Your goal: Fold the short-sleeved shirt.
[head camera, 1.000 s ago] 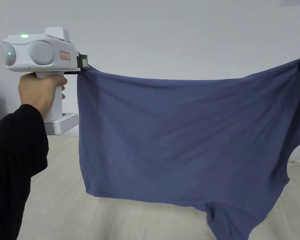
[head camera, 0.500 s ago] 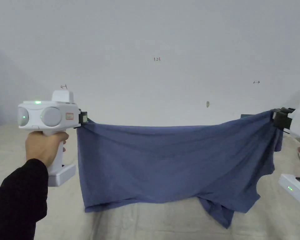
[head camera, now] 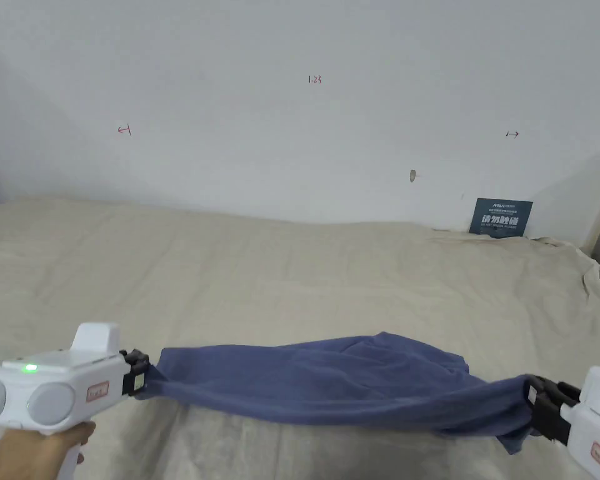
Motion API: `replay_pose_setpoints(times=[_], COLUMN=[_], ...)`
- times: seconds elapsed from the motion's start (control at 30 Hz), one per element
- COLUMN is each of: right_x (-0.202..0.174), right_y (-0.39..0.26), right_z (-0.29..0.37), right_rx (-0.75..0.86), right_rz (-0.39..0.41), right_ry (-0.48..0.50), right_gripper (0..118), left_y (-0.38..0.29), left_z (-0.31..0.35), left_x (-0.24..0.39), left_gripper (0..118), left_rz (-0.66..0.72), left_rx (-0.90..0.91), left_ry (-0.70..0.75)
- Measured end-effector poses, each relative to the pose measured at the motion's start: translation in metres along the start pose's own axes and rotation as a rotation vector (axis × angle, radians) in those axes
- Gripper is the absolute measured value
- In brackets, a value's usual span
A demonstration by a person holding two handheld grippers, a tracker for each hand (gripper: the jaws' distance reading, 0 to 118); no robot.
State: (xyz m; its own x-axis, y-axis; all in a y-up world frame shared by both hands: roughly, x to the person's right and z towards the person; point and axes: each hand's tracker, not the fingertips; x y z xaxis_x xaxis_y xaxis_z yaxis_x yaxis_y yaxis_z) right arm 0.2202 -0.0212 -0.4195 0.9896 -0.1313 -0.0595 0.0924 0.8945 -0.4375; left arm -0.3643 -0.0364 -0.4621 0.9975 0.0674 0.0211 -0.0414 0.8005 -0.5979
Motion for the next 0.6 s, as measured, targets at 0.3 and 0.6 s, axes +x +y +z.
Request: replay_pose_setpoints(times=[0.3,0.6], right_x=[-0.018,-0.025], right_y=[-0.090,-0.143], right_z=[0.091,0.159], right_rx=[-0.088,-0.176], right_rz=[-0.037,-0.045], right_ry=[-0.014,-0.015], right_gripper=[2,2], left_y=[-0.105,-0.171], left_z=[0.051,0.090], left_x=[-0.019,-0.035], left_gripper=[3,3], left_rz=[0.085,0.134], left_rx=[-0.101,-0.154], left_ry=[0.010,0.035])
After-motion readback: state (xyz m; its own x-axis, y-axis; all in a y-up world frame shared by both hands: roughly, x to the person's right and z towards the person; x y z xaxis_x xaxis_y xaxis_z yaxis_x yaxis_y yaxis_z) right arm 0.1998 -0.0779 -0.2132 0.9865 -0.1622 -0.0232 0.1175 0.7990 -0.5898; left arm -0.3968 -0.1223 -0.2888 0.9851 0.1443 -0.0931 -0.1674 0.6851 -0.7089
